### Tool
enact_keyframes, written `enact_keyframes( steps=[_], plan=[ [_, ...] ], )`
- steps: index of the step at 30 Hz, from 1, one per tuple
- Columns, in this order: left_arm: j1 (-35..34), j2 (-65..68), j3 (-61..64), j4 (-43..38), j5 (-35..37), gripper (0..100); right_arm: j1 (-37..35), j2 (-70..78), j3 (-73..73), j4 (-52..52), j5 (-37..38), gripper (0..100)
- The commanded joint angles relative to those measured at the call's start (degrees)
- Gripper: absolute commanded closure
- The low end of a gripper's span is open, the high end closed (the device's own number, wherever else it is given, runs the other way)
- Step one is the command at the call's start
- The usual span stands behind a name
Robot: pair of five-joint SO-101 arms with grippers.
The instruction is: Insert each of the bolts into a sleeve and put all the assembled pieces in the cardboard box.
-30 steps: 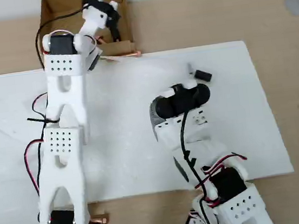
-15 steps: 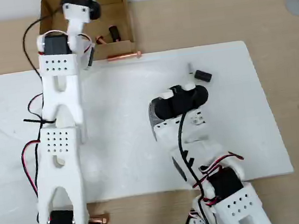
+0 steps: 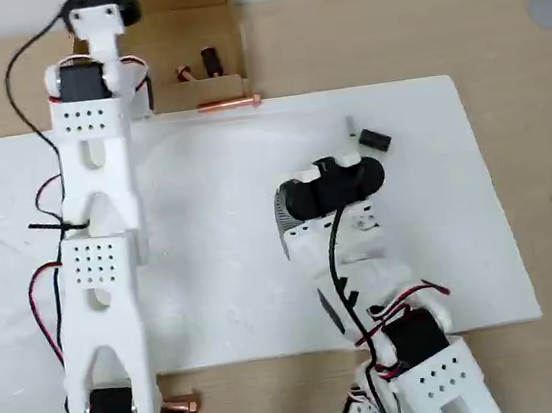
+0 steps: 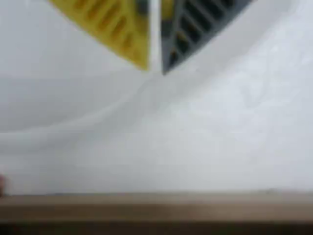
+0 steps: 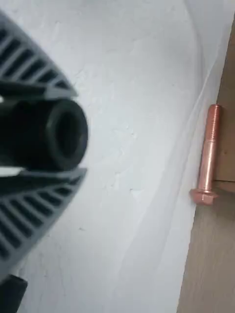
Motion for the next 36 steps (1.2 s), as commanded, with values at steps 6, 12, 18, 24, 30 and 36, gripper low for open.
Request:
enact_keyframes(
  steps=[6, 12, 18, 24, 30, 36],
  plan=[
    [-8.9, -23.7, 38.7, 0.7, -3.8, 82, 0.8, -0.6, 0.0, -1.7, -0.1, 98.8],
    [-8.7, -35.7, 63.4, 0.4, -7.6, 82, 0.8, -0.6, 0.4, -2.7, -0.1, 98.8],
    [-13.4, -41.5, 72.2, 0.3, -5.6, 82, 0.8, -0.9, 3.0, -6.5, -0.1, 98.8],
    [-8.7, -44.7, 70.4, -3.1, -9.2, 82, 0.8, -0.9, 2.9, -6.5, -0.1, 98.8],
    [-0.2, -45.4, 61.1, -12.6, -21.0, 82, 0.8, -0.9, 2.9, -6.2, -0.1, 98.8],
    [4.5, -42.2, 62.1, -28.7, -29.6, 82, 0.8, -0.7, 2.9, -6.2, -0.1, 98.8]
  ],
)
